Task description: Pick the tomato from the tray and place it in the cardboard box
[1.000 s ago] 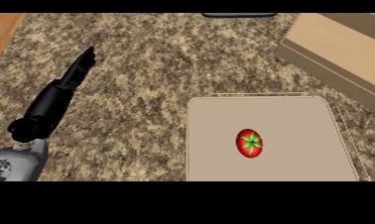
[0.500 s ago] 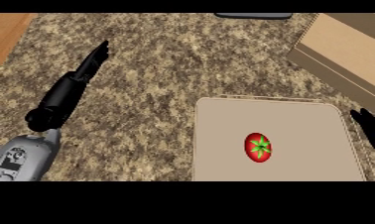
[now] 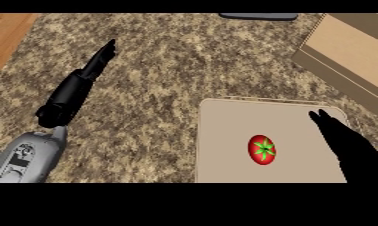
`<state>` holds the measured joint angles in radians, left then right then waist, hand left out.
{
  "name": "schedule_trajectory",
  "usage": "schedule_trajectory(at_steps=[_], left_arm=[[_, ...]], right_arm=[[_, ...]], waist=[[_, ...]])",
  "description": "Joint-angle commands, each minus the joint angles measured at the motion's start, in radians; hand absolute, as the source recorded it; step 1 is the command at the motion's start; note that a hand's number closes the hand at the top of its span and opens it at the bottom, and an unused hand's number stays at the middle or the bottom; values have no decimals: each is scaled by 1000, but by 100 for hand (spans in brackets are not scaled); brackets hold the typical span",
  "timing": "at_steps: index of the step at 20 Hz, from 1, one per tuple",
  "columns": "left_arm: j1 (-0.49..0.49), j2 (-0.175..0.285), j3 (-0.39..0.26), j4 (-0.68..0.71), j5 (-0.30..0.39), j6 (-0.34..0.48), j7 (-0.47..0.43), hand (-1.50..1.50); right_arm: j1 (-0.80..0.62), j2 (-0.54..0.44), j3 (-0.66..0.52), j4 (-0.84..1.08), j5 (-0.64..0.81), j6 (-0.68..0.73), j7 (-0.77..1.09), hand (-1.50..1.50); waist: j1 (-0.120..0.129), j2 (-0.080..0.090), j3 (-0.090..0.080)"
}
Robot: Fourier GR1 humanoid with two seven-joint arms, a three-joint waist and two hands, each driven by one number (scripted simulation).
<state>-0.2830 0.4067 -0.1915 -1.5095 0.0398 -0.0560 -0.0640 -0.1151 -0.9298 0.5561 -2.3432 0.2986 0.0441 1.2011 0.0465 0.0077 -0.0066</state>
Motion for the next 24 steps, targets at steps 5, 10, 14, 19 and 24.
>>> schedule_trajectory(at_steps=[5, 10, 14, 19, 24], left_arm=[[-10, 16, 35, 22, 8, -23, -5, 0], [20, -36, 3, 38, -42, 27, -36, 0], [24, 5, 48, 13, -7, -10, -20, 0], [51, 12, 56, -15, -9, -15, -17, 0], [14, -18, 54, -8, -22, 0, 17, 0]], right_arm=[[-162, 181, 125, 105, 69, 91, 285, -150], [-204, 282, 159, 226, 136, 115, 286, -150], [-225, 366, 197, 311, 190, 147, 286, -150], [-243, 424, 171, 390, 201, 192, 286, -150], [-213, 483, 179, 471, 282, 143, 257, -150]], waist=[[-24, -7, 0], [-34, -7, 2], [-34, -9, 3], [-36, -11, 3], [-50, -9, 5]])
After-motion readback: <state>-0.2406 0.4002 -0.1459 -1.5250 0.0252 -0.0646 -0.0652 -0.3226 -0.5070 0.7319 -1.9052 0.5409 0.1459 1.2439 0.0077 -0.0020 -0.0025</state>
